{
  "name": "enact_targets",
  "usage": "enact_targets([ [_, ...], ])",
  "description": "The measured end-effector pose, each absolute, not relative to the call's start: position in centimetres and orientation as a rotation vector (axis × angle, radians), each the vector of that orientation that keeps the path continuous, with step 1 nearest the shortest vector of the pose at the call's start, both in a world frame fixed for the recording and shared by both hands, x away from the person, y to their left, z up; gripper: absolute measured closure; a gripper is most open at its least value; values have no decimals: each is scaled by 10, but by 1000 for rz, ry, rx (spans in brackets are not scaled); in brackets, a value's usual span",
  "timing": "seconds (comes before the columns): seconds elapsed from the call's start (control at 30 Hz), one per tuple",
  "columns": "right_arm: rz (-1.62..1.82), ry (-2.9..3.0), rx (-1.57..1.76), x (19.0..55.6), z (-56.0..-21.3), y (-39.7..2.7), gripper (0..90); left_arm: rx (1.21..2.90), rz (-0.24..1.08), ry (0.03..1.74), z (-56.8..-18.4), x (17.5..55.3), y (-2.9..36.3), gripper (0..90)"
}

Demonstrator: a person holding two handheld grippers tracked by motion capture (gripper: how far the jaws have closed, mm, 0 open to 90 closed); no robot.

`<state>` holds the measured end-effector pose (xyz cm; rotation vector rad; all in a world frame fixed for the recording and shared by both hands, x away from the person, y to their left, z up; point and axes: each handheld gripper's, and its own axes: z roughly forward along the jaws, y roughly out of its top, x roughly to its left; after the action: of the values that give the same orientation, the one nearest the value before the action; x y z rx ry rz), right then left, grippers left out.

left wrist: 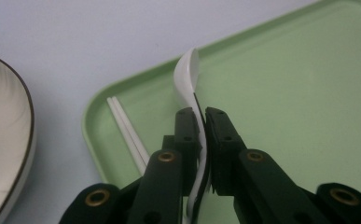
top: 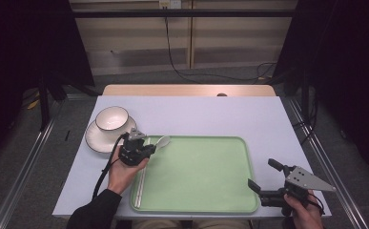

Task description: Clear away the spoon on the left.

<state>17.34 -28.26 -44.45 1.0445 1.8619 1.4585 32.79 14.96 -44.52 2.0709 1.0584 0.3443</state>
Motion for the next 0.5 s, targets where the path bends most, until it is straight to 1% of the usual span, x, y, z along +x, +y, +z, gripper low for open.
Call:
enact_targets([
  [0.23, 1454, 1876, 1041, 174, -445, -283, 7, 2098, 326, 1066, -452, 326, 150, 828],
  [0.3, 1456, 1879, 1037, 174, -445, -283, 7, 2130, 324, 1048, -456, 326, 149, 823],
  [0.37, 1456, 1888, 1032, 174, -445, -283, 7, 2128, 325, 1066, -458, 325, 147, 820],
  [0.4, 1461, 1888, 1038, 174, -445, -282, 7, 2133, 303, 1061, -458, 325, 147, 820],
  [0.43, 1460, 1892, 1028, 174, -445, -282, 7, 2154, 316, 1052, -458, 324, 147, 820],
  [0.5, 1461, 1891, 1022, 174, -445, -282, 7, 2148, 301, 1052, -459, 324, 145, 826],
])
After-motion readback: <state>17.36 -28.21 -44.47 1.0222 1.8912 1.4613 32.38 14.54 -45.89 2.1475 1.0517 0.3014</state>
